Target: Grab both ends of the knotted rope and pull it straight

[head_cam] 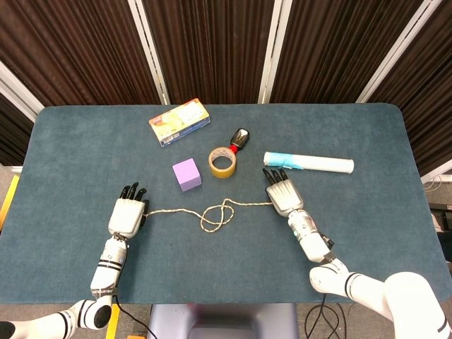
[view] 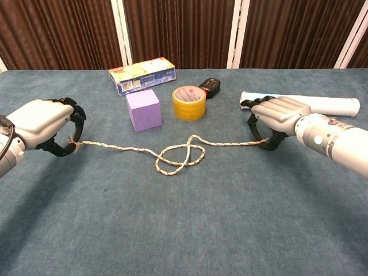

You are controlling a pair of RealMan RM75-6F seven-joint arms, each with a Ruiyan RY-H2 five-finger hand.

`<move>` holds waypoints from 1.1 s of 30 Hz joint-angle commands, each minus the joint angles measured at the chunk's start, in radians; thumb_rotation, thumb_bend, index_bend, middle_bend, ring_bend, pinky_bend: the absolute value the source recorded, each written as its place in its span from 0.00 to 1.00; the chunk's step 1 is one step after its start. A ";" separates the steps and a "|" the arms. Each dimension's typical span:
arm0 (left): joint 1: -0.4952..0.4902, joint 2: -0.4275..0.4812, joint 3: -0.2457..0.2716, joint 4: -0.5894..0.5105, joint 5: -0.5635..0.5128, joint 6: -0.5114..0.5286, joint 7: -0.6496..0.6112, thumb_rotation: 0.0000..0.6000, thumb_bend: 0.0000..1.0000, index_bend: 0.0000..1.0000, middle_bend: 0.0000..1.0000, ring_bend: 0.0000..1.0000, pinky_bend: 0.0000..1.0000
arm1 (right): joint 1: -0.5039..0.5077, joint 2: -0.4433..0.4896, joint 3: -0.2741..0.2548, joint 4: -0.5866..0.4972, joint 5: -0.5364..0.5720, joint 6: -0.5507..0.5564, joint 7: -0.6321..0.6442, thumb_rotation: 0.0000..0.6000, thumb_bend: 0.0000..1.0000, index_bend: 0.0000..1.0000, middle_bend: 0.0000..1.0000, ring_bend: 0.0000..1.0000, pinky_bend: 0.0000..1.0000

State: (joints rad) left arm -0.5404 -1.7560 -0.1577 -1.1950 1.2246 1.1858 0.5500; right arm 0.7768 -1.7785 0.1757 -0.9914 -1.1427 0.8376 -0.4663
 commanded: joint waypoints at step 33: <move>0.105 0.153 0.037 -0.105 0.067 0.140 -0.072 1.00 0.51 0.68 0.21 0.10 0.17 | -0.150 0.304 -0.026 -0.225 0.013 0.147 0.016 1.00 0.65 0.76 0.10 0.00 0.00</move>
State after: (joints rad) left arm -0.4415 -1.6113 -0.1204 -1.2933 1.2925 1.3190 0.4828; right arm 0.6387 -1.4871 0.1573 -1.2071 -1.1319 0.9755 -0.4511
